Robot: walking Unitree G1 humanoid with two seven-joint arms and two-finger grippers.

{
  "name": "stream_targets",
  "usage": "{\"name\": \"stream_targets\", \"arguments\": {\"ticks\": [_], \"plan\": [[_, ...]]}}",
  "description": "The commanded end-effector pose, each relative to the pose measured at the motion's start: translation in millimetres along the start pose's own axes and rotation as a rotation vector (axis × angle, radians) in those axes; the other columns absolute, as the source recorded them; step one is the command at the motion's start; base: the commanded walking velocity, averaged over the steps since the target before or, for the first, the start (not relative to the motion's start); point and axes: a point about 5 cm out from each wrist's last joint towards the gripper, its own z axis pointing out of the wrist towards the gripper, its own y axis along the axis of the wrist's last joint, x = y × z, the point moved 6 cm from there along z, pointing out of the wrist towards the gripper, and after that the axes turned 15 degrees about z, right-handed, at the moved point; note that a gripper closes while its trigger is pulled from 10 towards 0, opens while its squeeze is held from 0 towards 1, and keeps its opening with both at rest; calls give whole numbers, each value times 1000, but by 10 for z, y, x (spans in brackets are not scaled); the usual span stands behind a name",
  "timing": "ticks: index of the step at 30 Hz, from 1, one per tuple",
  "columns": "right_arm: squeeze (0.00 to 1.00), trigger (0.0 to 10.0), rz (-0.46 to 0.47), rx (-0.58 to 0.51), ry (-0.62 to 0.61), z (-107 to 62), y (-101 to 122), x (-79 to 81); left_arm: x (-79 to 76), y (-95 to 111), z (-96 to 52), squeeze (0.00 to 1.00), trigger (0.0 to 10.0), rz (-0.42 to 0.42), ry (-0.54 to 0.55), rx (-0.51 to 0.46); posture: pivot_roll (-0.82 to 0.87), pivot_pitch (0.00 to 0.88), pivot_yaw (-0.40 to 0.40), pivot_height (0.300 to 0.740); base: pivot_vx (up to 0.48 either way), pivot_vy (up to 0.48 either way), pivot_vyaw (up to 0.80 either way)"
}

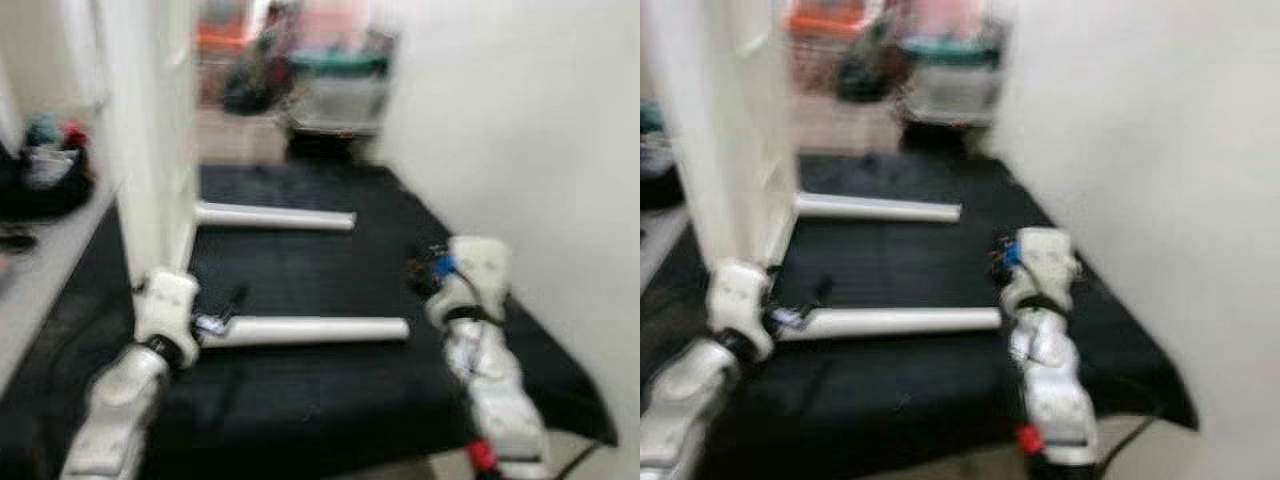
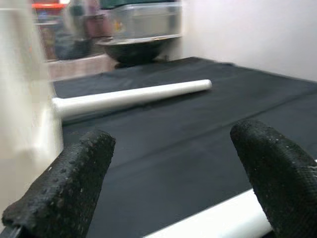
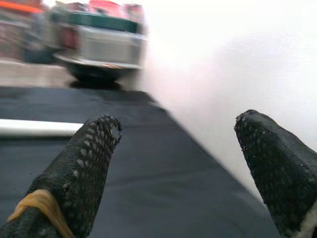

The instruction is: Building children table

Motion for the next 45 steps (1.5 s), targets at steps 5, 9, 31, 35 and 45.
{"name": "stream_targets", "arguments": {"ticks": [5,9,31,35,45], "plan": [[0,10000,-17,16,-23,-25,-66,-77,-126,23,5,0,10000,-17,-45,-12,79,0,-100,740,0,0,-333],[0,10000,-37,18,-31,-30,-80,-104,-128,-3,14,0,10000,-4,-49,3,78,0,-98,740,0,0,0],[0,10000,-96,-14,-11,57,17,-89,8,-198,17,0,10000,70,9,100,77,0,-103,740,0,0,0],[0,10000,-80,-11,5,62,26,-72,350,-395,-5,0,10000,122,170,207,74,0,-105,740,0,0,0],[0,10000,9,72,401,-28,-39,746,708,-348,-58,0,10000,145,342,212,95,0,-115,740,0,0,0]]}}
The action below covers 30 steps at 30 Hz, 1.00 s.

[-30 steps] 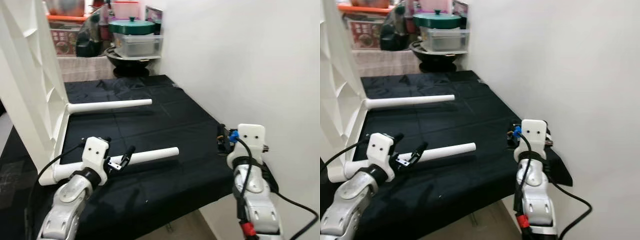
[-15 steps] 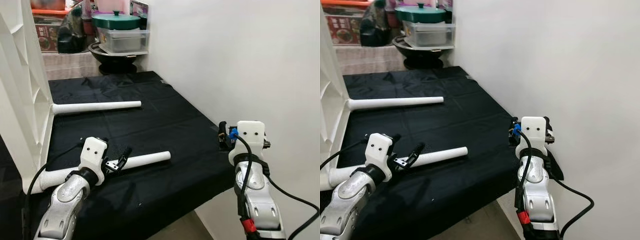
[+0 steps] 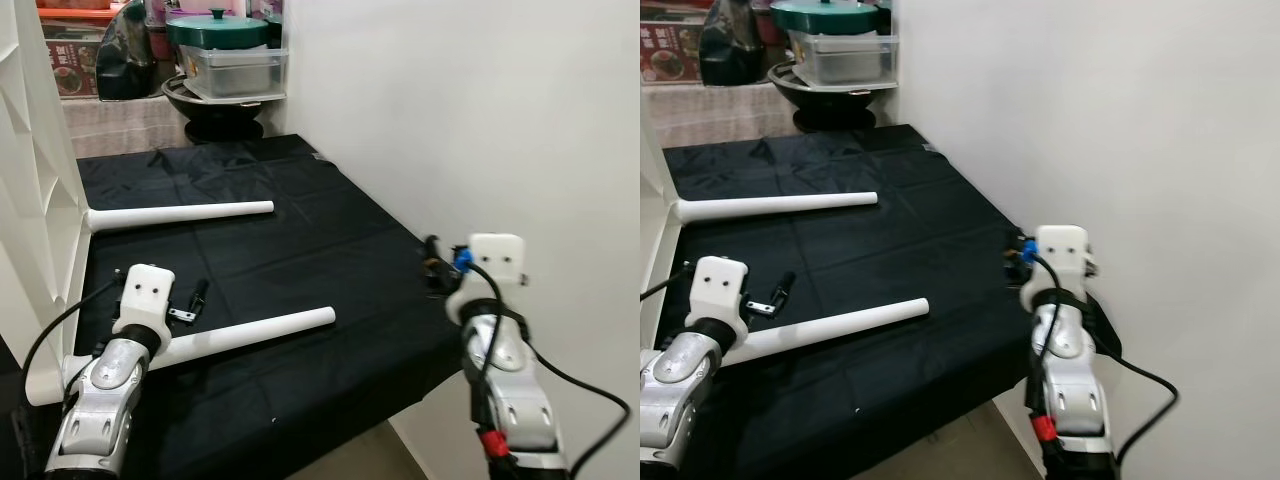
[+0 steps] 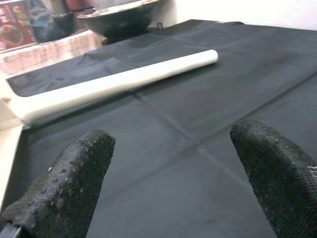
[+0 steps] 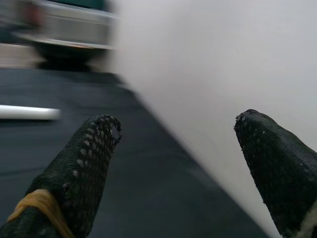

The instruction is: Building children table

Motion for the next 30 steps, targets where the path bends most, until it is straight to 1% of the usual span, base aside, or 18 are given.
{"name": "stream_targets", "arguments": {"ticks": [1,2,3,4,6,7,8,10,11,13,14,15,17,19,21,24,27,30], "plan": [[0,10000,8,38,81,15,-79,165,70,-20,4,0,10000,15,36,12,95,0,-115,740,0,0,0],[0,10000,-8,56,152,14,-105,317,119,-33,-1,0,10000,18,65,20,102,0,-119,740,0,0,0],[0,10000,-8,56,152,14,-105,317,119,-33,-1,0,10000,18,65,20,102,0,-119,740,0,0,0],[0,10000,-35,56,214,8,-102,433,165,-49,-10,0,10000,20,94,29,106,0,-121,740,0,0,0],[0,10000,-35,56,214,8,-102,433,165,-49,-10,0,10000,20,94,29,106,0,-121,740,0,0,0],[0,10000,-111,17,240,31,-20,458,202,-62,-16,0,10000,21,123,36,109,0,-119,740,0,0,0],[0,10000,-196,-51,211,113,158,337,226,-68,-25,0,10000,21,145,40,108,0,-117,740,0,0,0],[0,10000,-250,-102,179,167,300,233,238,-72,-28,0,10000,20,158,42,108,0,-117,740,0,0,0],[0,10000,-250,-102,179,167,300,233,238,-72,-28,0,10000,20,158,42,108,0,-117,740,0,0,0],[0,10000,-465,-305,4,267,920,-243,265,-62,-46,0,10000,7,183,34,107,0,-121,740,0,0,0],[0,10000,-465,-305,4,267,920,-243,265,-62,-46,0,10000,7,183,34,107,0,-121,740,0,0,0],[0,10000,-540,-370,-43,260,1127,-360,278,-58,-52,0,10000,2,192,31,107,0,-121,740,0,0,0],[0,10000,-806,-556,-190,114,1628,-570,329,-69,-71,0,10000,5,217,35,106,0,-122,740,0,0,0],[0,10000,-928,-640,-252,19,1827,-617,353,-81,-80,0,10000,11,231,41,105,0,-122,740,0,0,0],[0,10000,-977,-681,-282,-41,1898,-637,378,-98,-93,0,10000,20,248,48,105,0,-122,740,0,0,0],[0,10000,-994,-729,-295,-97,1960,-640,414,-108,-102,0,10000,32,273,53,102,0,-119,740,0,0,0],[0,10000,-1008,-862,-272,-235,2055,-516,496,-111,-124,0,10000,90,326,60,95,0,-114,740,0,0,0],[0,10000,-1017,-926,-234,-295,2054,-432,490,-112,-134,0,10000,100,335,59,93,0,-113,740,0,0,0]]}}
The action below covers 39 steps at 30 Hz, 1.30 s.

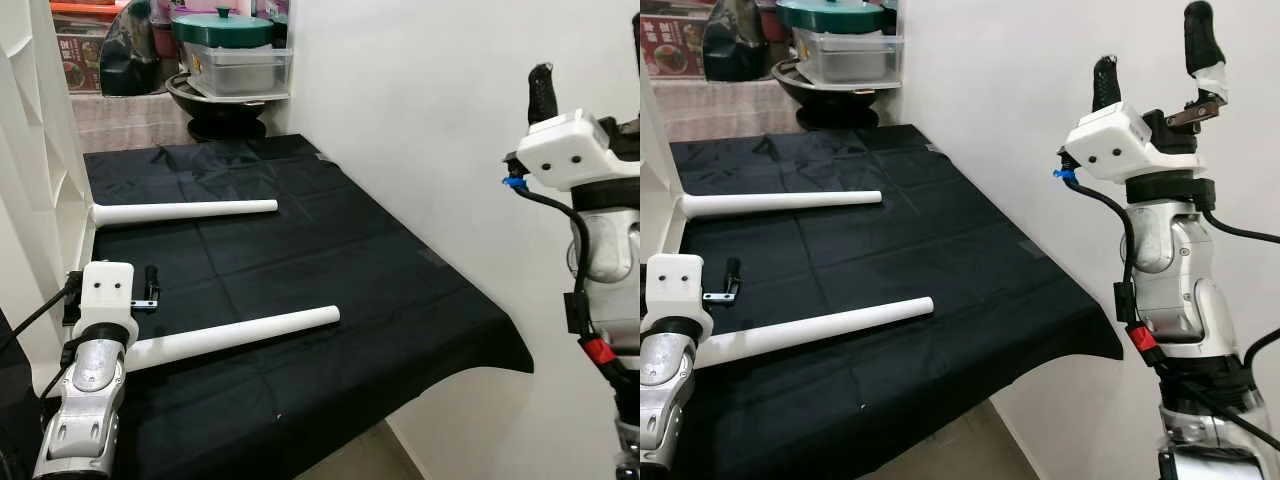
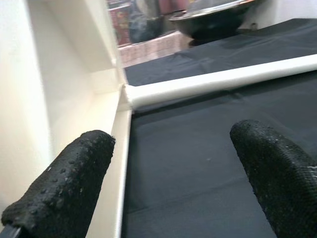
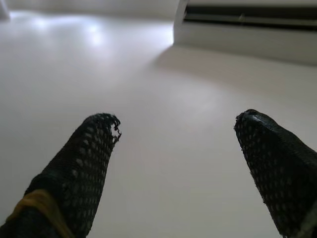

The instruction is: Building children table

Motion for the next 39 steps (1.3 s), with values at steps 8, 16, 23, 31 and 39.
{"name": "stream_targets", "arguments": {"ticks": [8,16,23,31,39], "plan": [[0,10000,-19,-215,78,167,285,40,-12,-42,-85,0,10000,55,19,-8,87,0,-108,740,0,0,0],[0,10000,0,-227,276,262,268,389,0,-31,-68,0,10000,57,39,-10,89,0,-116,740,0,0,0],[0,10000,36,-232,323,407,316,533,0,-26,-65,0,10000,56,47,-12,93,0,-120,740,0,0,0],[0,10000,36,-243,296,651,404,562,-26,-25,-59,0,10000,54,41,-12,85,0,-113,740,0,0,0],[0,10000,94,-272,300,818,614,690,-66,-13,-53,0,10000,45,32,-15,90,0,-120,740,0,0,200]]}}
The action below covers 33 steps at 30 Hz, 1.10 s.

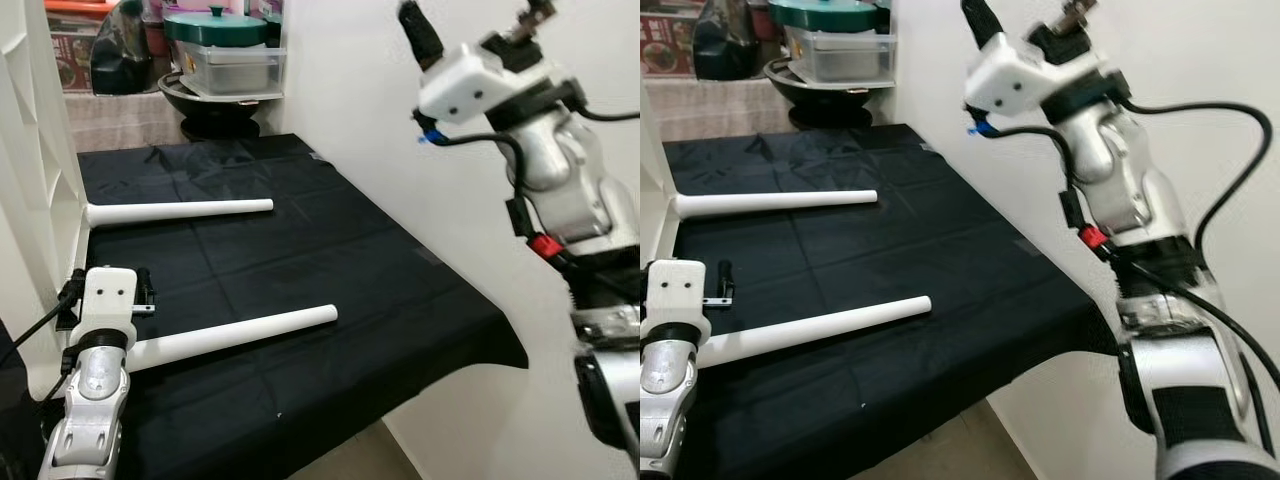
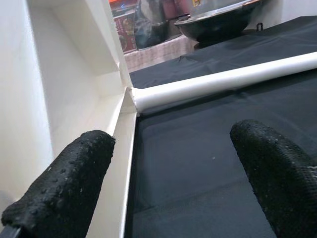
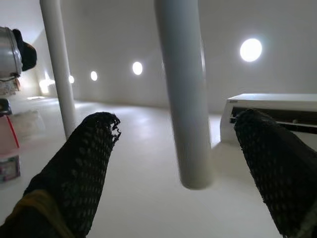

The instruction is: Building children table

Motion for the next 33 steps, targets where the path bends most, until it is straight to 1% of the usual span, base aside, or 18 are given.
{"name": "stream_targets", "arguments": {"ticks": [1,4,7,8,10,11,12,13,14,15,16,17,20,25,28,29,30,33], "plan": [[0,10000,11,14,8,51,-16,25,-45,-21,-12,0,10000,1,-9,5,90,0,-120,740,0,0,800],[0,10000,26,19,-2,98,-24,18,-43,-19,-13,0,10000,0,-9,4,100,0,-127,740,0,0,800],[0,10000,12,32,-20,134,-57,-16,-51,-13,-18,0,10000,-2,-11,2,103,0,-131,740,0,0,800],[0,10000,-2,53,-35,146,-105,-59,-58,-9,-21,0,10000,-3,-14,1,104,0,-132,740,0,0,0],[0,10000,-2,53,-35,146,-105,-59,-58,-9,-21,0,10000,-3,-14,1,104,0,-132,740,0,0,0],[0,10000,-12,67,-45,154,-138,-89,-63,-6,-23,0,10000,-4,-16,-1,104,0,-132,740,0,0,0],[0,10000,-34,87,-85,157,-183,-194,-69,-4,-27,0,10000,-5,-18,-1,104,0,-132,740,0,0,0],[0,10000,-34,87,-85,157,-183,-194,-69,-4,-27,0,10000,-5,-18,-1,104,0,-132,740,0,0,0],[0,10000,-87,73,-136,154,-164,-321,-79,-5,-31,0,10000,-5,-21,-1,103,0,-130,740,0,0,0],[0,10000,-127,57,-173,147,-131,-407,-88,-6,-35,0,10000,-6,-24,-1,102,0,-129,740,0,0,0],[0,10000,-158,36,-201,138,-89,-464,-100,-8,-39,0,10000,-6,-29,0,99,0,-125,740,0,0,0],[0,10000,-172,20,-214,131,-56,-483,-111,-7,-40,0,10000,-6,-34,0,98,0,-123,740,0,0,0],[0,10000,-173,8,-220,121,-29,-481,-130,-3,-39,0,10000,-6,-41,-1,98,0,-123,740,0,0,0],[0,10000,-157,1,-218,28,-13,-397,-163,10,-34,0,10000,-6,-56,-5,96,0,-118,740,0,0,0],[0,10000,-120,66,-166,-107,-158,-195,-173,3,-39,0,10000,-4,-61,-2,97,0,-116,740,0,0,0],[0,10000,-120,66,-166,-107,-158,-195,-173,3,-39,0,10000,-4,-61,-2,97,0,-116,740,0,0,0],[0,10000,-124,82,-151,-168,-203,-142,-183,-2,-43,0,10000,-2,-70,-2,96,0,-110,740,0,0,0],[0,10000,-125,84,-151,-173,-209,-149,-185,-6,-45,0,10000,-1,-74,-2,92,0,-107,740,0,0,0]]}}
